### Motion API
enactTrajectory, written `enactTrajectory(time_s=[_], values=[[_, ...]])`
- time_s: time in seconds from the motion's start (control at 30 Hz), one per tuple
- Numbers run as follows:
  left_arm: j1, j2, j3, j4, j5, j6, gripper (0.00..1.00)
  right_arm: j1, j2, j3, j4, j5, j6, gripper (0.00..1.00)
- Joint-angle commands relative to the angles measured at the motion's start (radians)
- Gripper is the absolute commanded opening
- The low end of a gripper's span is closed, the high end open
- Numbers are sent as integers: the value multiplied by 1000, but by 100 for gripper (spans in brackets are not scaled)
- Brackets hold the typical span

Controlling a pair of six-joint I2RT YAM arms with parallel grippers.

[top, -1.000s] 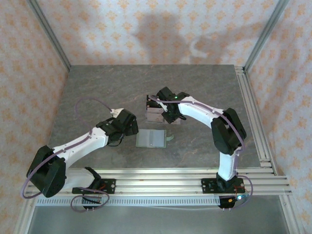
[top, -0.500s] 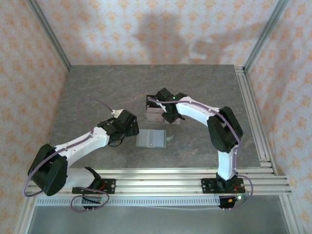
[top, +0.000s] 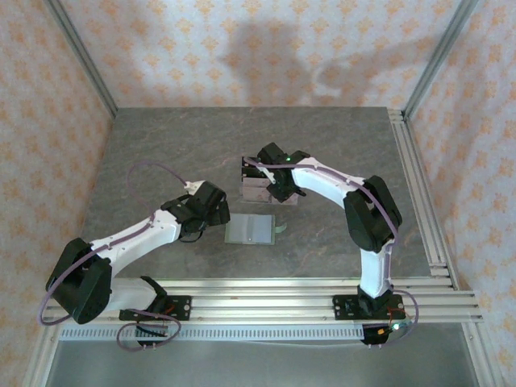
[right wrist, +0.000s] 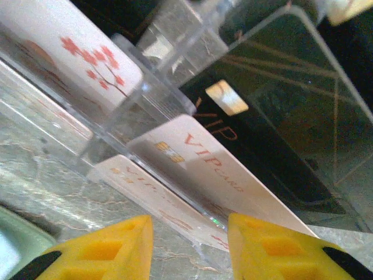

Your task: Put the credit cards into the card holder

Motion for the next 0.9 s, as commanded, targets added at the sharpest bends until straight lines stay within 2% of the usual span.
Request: enactTrajectory(time_s=[0.0,0.47,0.87], values=[[19,11,15,-9,-6,-18,100,18,-47,72,-37,-47,6,39],[177,-55,10,-48,35,40,100,90,163,334,-103,-83,-45,42],[202,-79,-17,-43,55,44,100,101,250,398,-91,-57,-68,42]])
